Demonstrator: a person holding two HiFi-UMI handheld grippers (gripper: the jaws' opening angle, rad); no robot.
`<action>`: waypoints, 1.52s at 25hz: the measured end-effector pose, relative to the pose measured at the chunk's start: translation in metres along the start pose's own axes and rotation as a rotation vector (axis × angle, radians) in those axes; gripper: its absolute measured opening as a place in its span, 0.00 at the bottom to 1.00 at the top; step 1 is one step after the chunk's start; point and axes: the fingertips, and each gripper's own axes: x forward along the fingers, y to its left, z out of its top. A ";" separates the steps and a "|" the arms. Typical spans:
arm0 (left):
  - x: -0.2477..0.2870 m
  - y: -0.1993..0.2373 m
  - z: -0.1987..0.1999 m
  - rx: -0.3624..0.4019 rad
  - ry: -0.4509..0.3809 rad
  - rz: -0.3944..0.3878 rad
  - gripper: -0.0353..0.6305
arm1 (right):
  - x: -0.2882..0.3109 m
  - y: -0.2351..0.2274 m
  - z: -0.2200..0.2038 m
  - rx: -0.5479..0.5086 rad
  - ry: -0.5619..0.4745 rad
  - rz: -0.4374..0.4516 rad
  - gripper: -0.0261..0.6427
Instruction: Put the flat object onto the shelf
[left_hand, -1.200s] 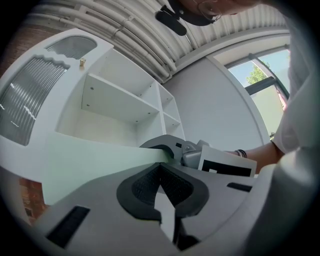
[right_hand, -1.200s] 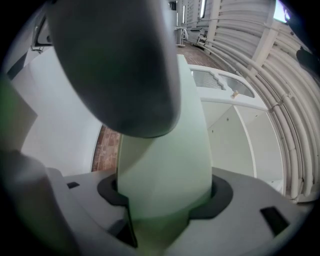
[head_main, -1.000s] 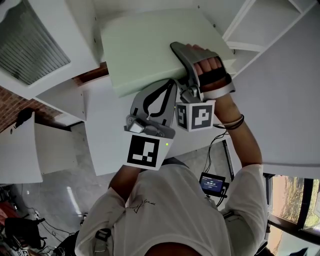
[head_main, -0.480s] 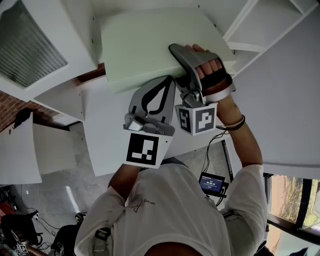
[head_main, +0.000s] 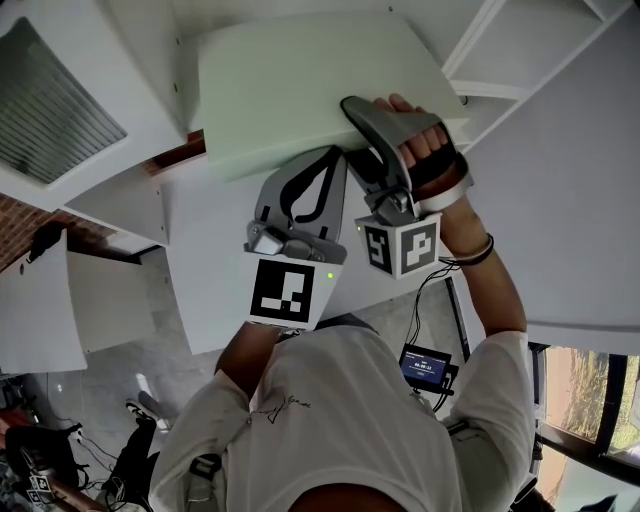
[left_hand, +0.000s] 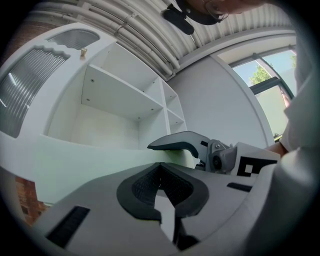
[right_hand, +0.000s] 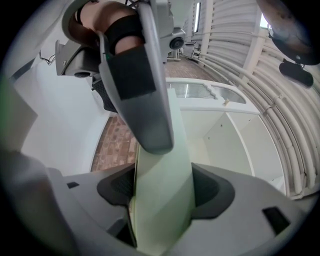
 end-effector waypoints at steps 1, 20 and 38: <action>0.001 -0.001 -0.001 0.004 0.001 -0.003 0.07 | -0.001 0.001 -0.001 0.004 0.002 0.000 0.47; 0.013 0.013 -0.002 0.002 0.004 0.037 0.07 | -0.041 -0.002 -0.014 0.125 -0.005 -0.042 0.47; 0.011 0.030 -0.003 0.011 -0.010 0.082 0.07 | -0.050 -0.013 -0.063 0.499 0.087 -0.167 0.19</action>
